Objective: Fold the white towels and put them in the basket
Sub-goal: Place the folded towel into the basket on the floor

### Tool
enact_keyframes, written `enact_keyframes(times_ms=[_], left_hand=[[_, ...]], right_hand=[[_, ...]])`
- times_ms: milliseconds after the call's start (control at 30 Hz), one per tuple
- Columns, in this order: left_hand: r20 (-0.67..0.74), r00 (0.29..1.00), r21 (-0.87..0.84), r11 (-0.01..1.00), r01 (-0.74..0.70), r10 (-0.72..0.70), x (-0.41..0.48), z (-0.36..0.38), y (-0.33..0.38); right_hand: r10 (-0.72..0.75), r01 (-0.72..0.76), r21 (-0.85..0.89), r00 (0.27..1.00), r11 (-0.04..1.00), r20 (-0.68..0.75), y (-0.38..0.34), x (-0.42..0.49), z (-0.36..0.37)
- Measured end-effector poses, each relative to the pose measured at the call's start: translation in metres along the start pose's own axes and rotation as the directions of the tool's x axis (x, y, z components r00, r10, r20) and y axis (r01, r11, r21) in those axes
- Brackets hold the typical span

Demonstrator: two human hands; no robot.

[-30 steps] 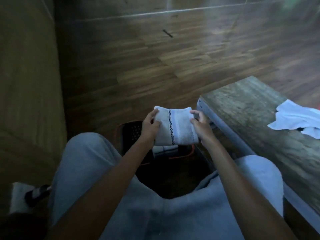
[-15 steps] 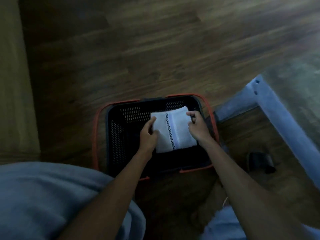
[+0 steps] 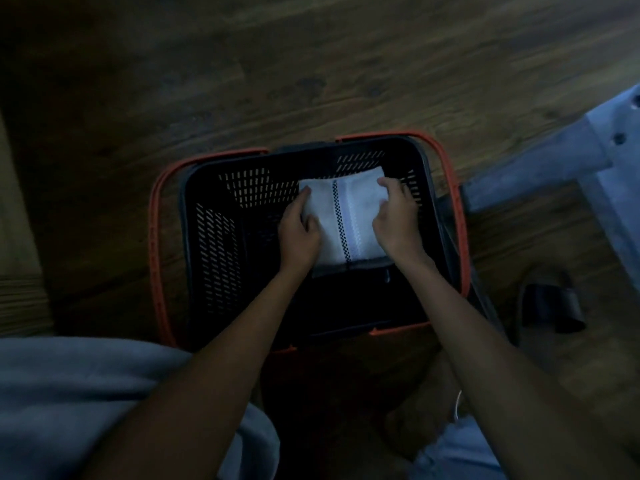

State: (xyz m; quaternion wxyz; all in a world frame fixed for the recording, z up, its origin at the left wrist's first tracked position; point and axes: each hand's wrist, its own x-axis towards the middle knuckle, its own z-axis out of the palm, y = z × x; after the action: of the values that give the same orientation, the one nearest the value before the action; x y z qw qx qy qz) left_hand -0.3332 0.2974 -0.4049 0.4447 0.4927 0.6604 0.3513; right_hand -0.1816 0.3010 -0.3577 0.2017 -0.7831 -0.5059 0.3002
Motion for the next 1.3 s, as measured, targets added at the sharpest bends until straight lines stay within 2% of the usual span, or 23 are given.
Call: enact_keyframes(times_ms=[100,167,267,333,400,467,533,567,600,667,733,833,900,967,1100,1200,1300], left_hand=[[-0.087,0.984,0.048,0.987,-0.154,0.157,-0.009,0.001,0.007],[-0.119,0.974,0.051,0.981,-0.188,0.193,-0.012,0.003,0.01],[-0.093,0.983,0.073,0.986,-0.15,0.156,-0.009,0.003,0.004],[-0.011,0.998,0.124,0.99,-0.063,0.065,-0.004,0.002,-0.003],[0.033,0.999,0.232,0.972,-0.026,0.018,-0.001,0.0,-0.007],[0.008,0.993,0.416,0.903,-0.109,0.116,-0.002,-0.003,-0.006],[0.066,0.961,0.574,0.778,-0.256,0.268,-0.003,-0.003,-0.005],[0.139,0.951,0.622,0.723,-0.3,0.275,-0.003,-0.002,-0.005],[0.215,0.951,0.659,0.685,-0.311,0.224,-0.003,-0.001,-0.006],[0.314,0.946,0.732,0.615,-0.292,0.075,0.001,0.002,-0.009],[0.363,0.932,0.777,0.553,-0.301,-0.004,0.007,0.002,-0.003],[0.398,0.913,0.78,0.557,-0.286,-0.087,0.009,-0.007,0.018],[0.384,0.922,0.771,0.564,-0.296,-0.041,0.006,-0.02,0.04],[0.353,0.934,0.759,0.567,-0.32,0.055,-0.003,-0.036,0.068],[0.368,0.908,0.682,0.606,-0.409,0.2,-0.026,-0.067,0.153],[0.38,0.863,0.668,0.547,-0.505,0.333,-0.054,-0.092,0.226],[0.417,0.808,0.659,0.474,-0.584,0.417,-0.082,-0.106,0.285]], right_hand=[[-0.107,0.105,-0.04,0.991,0.994,-0.077,-0.002,-0.006,-0.001],[-0.13,0.126,-0.036,0.984,0.991,-0.119,0.0,-0.006,0.001],[-0.086,0.078,-0.094,0.993,0.993,-0.082,0.005,-0.002,0.006],[-0.06,0.061,-0.254,0.998,0.965,0.013,0.011,-0.001,0.01],[-0.089,0.105,-0.385,0.994,0.917,0.059,0.016,-0.001,0.014],[-0.221,0.2,-0.485,0.975,0.851,0.014,0.017,-0.002,0.02],[-0.348,0.295,-0.571,0.937,0.766,0.018,0.02,-0.003,0.025],[-0.351,0.322,-0.598,0.933,0.734,0.072,0.024,-0.003,0.029],[-0.322,0.33,-0.614,0.938,0.717,0.128,0.029,-0.003,0.032],[-0.248,0.32,-0.619,0.947,0.717,0.202,0.038,-0.001,0.035],[-0.187,0.306,-0.621,0.95,0.721,0.252,0.036,0.002,0.032],[-0.077,0.289,-0.58,0.929,0.762,0.363,0.016,0.003,0.013],[-0.07,0.258,-0.49,0.926,0.833,0.37,-0.001,-0.004,-0.01],[-0.077,0.206,-0.405,0.947,0.891,0.312,-0.016,-0.018,-0.039],[-0.101,0.157,-0.39,0.982,0.907,0.16,-0.052,-0.049,-0.112],[-0.113,0.123,-0.355,0.992,0.927,0.048,-0.084,-0.083,-0.181],[-0.117,0.116,-0.353,0.993,0.928,0.019,-0.11,-0.118,-0.244]])
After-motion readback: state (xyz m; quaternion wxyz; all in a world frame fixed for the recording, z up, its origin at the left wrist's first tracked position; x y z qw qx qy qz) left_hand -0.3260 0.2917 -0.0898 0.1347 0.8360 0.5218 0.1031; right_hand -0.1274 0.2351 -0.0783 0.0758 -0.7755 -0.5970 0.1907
